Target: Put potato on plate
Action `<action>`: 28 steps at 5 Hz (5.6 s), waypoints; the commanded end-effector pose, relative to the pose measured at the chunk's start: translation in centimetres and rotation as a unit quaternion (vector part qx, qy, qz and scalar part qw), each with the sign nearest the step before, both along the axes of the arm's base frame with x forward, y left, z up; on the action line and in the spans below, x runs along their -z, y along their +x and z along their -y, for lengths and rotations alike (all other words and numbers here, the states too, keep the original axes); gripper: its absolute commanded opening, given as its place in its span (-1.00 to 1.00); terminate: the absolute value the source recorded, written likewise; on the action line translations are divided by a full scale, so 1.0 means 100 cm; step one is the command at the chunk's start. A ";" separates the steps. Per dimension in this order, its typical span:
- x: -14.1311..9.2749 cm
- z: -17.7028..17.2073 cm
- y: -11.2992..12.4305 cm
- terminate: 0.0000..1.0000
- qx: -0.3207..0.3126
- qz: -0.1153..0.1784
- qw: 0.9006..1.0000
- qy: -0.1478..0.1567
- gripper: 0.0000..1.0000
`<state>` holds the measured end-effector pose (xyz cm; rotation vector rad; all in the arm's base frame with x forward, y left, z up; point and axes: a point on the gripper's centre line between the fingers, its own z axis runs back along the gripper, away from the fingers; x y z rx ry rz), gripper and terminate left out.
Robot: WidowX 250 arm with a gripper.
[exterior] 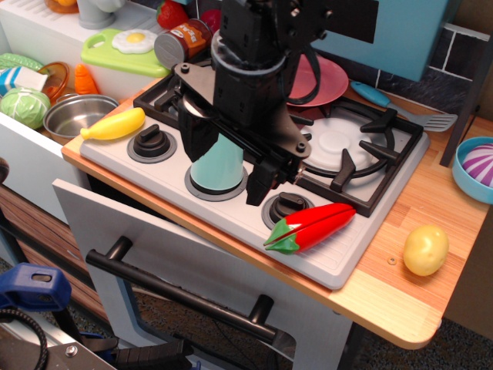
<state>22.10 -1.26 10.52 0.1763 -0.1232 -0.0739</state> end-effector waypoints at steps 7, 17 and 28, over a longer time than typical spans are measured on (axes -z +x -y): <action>0.032 0.170 0.088 -1.00 -0.003 0.100 0.995 -0.018 1.00; 0.080 0.136 0.084 -1.00 -0.008 0.059 0.993 -0.105 -1.00; 0.030 -0.059 0.209 1.00 0.189 0.073 0.978 -0.044 1.00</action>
